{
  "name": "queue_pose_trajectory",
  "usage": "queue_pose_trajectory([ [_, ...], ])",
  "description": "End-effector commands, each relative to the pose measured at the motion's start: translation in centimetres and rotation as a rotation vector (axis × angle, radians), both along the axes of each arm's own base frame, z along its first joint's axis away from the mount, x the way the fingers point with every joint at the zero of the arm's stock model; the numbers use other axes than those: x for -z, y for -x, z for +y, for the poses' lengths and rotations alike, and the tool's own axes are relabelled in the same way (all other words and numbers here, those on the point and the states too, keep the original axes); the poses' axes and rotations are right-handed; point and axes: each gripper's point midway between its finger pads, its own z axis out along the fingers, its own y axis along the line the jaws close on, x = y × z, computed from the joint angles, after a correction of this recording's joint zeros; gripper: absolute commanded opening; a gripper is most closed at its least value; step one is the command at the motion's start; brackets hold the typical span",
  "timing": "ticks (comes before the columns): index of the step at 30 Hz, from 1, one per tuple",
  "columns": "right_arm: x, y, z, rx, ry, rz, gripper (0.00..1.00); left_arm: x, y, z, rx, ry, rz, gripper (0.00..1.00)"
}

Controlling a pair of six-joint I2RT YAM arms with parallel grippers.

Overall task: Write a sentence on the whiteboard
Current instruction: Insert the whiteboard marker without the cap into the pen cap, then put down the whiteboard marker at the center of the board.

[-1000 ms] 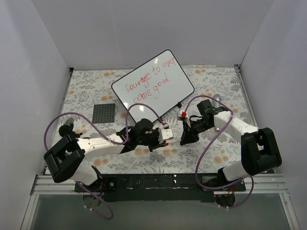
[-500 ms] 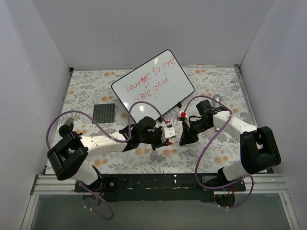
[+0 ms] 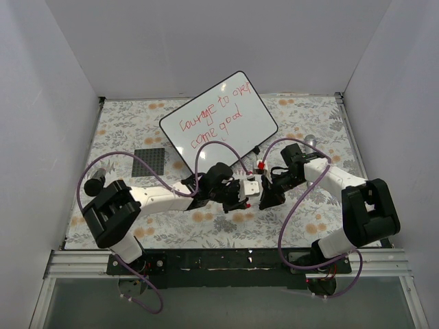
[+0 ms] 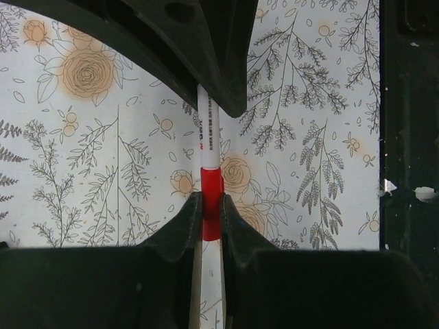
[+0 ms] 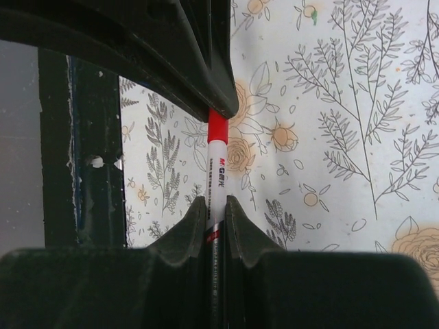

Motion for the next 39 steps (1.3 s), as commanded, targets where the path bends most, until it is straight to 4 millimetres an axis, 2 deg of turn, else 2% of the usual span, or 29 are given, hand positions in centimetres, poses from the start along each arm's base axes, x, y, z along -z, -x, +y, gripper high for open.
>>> queue_pose_trajectory([
  [1, -1.6, 0.2, 1.7, -0.051, -0.091, -0.001, 0.01, -6.6, -0.3, -5.2, 0.125, 0.207, -0.107, 0.0],
  [5, -1.6, 0.3, 1.7, -0.051, -0.099, 0.008, 0.01, -9.1, -0.4, -6.3, 0.12, 0.301, -0.12, 0.0],
  [8, -1.4, 0.3, 1.8, -0.052, -0.101, 0.024, 0.01, -11.7, -0.5, -7.0, 0.119, 0.399, -0.151, 0.0],
  [16, -1.0, 0.5, 2.0, -0.052, -0.106, 0.067, 0.01, -15.9, -0.9, -9.0, 0.141, 0.539, -0.182, 0.0],
  [21, -0.8, -0.3, 1.6, -0.03, -0.096, 0.059, 0.01, -15.4, -1.3, -9.0, 0.125, 0.512, -0.173, 0.0],
  [22, -0.8, -0.6, 1.5, -0.018, -0.092, 0.059, 0.01, -15.1, -1.6, -8.6, 0.104, 0.498, -0.182, 0.0],
  [23, -0.8, -1.2, 1.0, 0.01, -0.092, 0.052, 0.01, -13.5, -1.4, -7.9, 0.089, 0.455, -0.169, 0.0],
  [24, -0.8, -1.4, 0.8, 0.023, -0.093, 0.053, 0.01, -13.8, -1.2, -6.9, 0.073, 0.447, -0.183, 0.0],
  [25, -1.0, -1.9, 0.4, 0.048, -0.1, 0.051, 0.01, -13.3, -1.4, -6.1, 0.04, 0.424, -0.189, 0.06],
  [26, -1.0, -2.1, 0.2, 0.06, -0.101, 0.05, 0.01, -10.7, -0.8, -4.8, 0.028, 0.356, -0.161, 0.11],
  [27, -1.0, -2.3, 0.0, 0.069, -0.102, 0.048, 0.01, -11.8, -0.5, -3.6, 0.014, 0.367, -0.181, 0.19],
  [28, -1.0, -2.6, -0.3, 0.081, -0.101, 0.044, 0.01, -11.5, -0.4, -2.7, -0.003, 0.354, -0.18, 0.31],
  [29, -1.0, -2.7, -0.4, 0.088, -0.1, 0.039, 0.01, -10.9, -0.1, -1.6, -0.031, 0.325, -0.165, 0.48],
  [31, -0.5, -2.9, -0.8, 0.101, -0.082, 0.036, 0.01, -11.9, 0.6, 0.7, -0.062, 0.336, -0.169, 0.58],
  [32, -0.3, -3.1, -0.9, 0.104, -0.073, 0.025, 0.01, -11.8, 0.7, 1.7, -0.097, 0.317, -0.16, 0.64],
  [33, 0.0, -3.2, -1.0, 0.109, -0.061, 0.018, 0.01, -12.2, 0.6, 2.5, -0.133, 0.325, -0.136, 0.65],
  [34, 0.2, -3.4, -1.4, 0.121, -0.047, 0.008, 0.01, -14.5, 1.0, 3.5, -0.155, 0.375, -0.149, 0.68],
  [35, 0.4, -3.7, -1.5, 0.126, -0.042, -0.01, 0.01, -15.0, 1.2, 4.1, -0.181, 0.382, -0.131, 0.75],
  [36, 0.7, -3.8, -1.8, 0.14, -0.024, -0.012, 0.03, -16.0, 1.1, 4.8, -0.256, 0.423, -0.074, 0.87],
  [37, 0.9, -4.1, -2.3, 0.159, 0.009, -0.044, 0.06, -17.7, 1.4, 5.6, -0.29, 0.479, -0.058, 0.93],
  [38, 1.0, -4.9, -2.4, 0.173, 0.019, -0.092, 0.1, -18.3, 1.3, 6.2, -0.343, 0.507, -0.012, 0.98],
  [39, 1.1, -5.3, -2.7, 0.204, 0.04, -0.106, 0.17, -18.7, 0.9, 6.8, -0.402, 0.525, 0.024, 0.98],
])
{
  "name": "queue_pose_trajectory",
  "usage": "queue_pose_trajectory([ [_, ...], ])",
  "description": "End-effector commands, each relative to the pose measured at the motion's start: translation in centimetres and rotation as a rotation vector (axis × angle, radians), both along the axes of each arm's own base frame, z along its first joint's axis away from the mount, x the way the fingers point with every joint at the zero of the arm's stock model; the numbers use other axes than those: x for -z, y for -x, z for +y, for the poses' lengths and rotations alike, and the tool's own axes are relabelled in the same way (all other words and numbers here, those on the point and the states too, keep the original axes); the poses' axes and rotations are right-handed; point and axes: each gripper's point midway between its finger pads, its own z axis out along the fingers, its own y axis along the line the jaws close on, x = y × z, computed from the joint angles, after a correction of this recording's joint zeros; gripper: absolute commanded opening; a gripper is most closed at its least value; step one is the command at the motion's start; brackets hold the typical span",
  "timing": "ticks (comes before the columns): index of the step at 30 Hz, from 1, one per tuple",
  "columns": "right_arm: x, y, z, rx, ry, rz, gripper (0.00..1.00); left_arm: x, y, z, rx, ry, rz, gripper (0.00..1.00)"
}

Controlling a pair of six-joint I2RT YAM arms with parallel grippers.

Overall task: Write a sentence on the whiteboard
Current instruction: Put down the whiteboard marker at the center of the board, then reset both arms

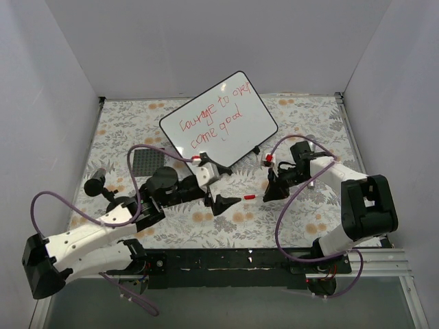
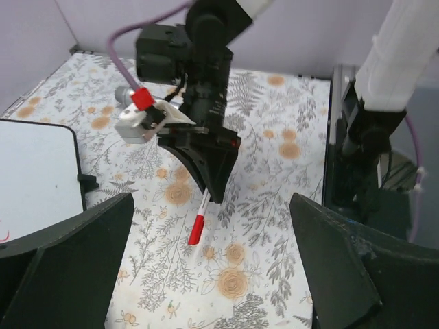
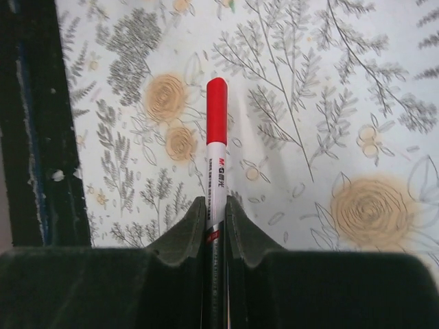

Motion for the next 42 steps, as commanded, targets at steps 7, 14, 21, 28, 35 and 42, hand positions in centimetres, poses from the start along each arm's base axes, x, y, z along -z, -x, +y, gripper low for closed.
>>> queue_pose_trajectory([
  [7, 0.0, -5.9, -4.4, 0.272, 0.258, -0.368, 0.53, 0.7, -0.9, 5.3, -0.359, 0.09, 0.487, 0.98],
  [14, -5.6, -7.9, -7.2, 0.367, 0.348, -0.528, 0.66, -1.8, -1.1, 8.4, -0.469, 0.171, 0.483, 0.98],
  [21, -20.8, -10.2, -10.3, 0.714, 0.19, -0.716, 0.91, -7.0, -4.8, 10.6, -0.637, 0.145, 0.328, 0.98],
  [28, -30.4, -9.5, -14.0, 1.141, -0.045, -0.722, 0.98, -13.7, -9.6, 14.3, -0.798, 0.221, 0.256, 0.98],
  [35, -32.9, -9.0, -16.1, 1.314, -0.095, -0.742, 0.98, -14.8, -10.7, 15.4, -0.857, 0.183, 0.208, 0.98],
  [42, -33.4, -8.7, -16.6, 1.34, -0.101, -0.787, 0.98, -14.7, -9.5, 15.8, -0.833, 0.214, 0.212, 0.98],
])
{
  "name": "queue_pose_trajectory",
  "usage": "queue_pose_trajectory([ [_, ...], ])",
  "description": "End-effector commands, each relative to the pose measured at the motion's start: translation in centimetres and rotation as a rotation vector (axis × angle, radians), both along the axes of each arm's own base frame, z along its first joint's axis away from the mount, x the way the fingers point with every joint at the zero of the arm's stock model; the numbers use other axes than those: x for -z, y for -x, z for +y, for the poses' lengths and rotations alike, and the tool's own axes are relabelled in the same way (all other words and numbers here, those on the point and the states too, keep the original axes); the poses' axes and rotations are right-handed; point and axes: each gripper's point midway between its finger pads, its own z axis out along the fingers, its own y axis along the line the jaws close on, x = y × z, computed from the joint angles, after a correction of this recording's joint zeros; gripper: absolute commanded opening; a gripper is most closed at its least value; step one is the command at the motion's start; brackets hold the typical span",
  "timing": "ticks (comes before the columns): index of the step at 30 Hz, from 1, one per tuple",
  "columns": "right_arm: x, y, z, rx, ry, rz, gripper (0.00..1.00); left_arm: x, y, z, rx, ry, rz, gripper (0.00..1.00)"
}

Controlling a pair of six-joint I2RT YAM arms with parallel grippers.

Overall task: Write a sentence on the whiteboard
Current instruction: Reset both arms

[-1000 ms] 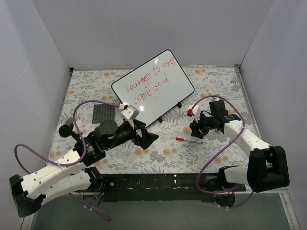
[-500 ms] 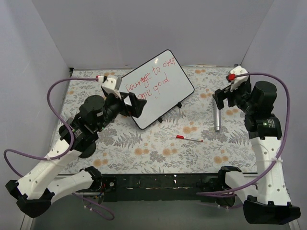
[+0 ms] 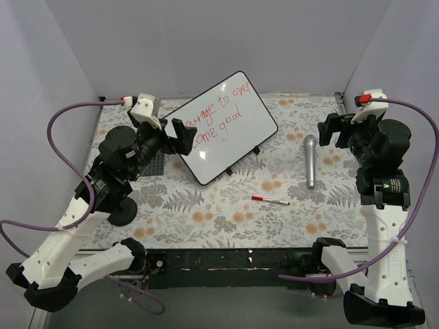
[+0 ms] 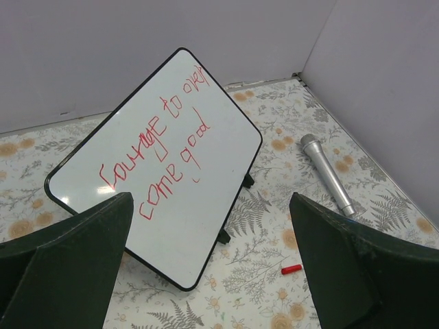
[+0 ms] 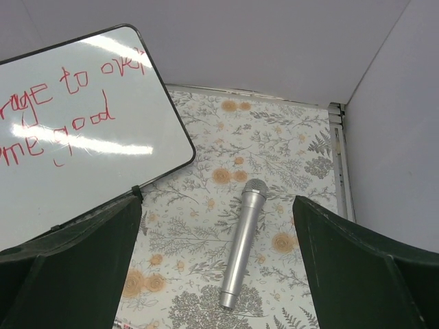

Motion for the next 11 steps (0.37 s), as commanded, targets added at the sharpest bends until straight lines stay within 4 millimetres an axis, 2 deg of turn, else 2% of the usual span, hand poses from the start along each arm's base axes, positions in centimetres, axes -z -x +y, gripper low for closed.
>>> queue_pose_trajectory([
  [1, -2.71, 0.25, -0.62, 0.045, -0.023, -0.1, 0.98, -0.02, 0.82, 0.81, 0.0, -0.006, -0.01, 0.98],
  [11, -2.81, 0.12, -1.15, 0.067, 0.002, -0.116, 0.98, 0.58, 0.48, 0.26, 0.013, -0.017, 0.003, 0.98],
])
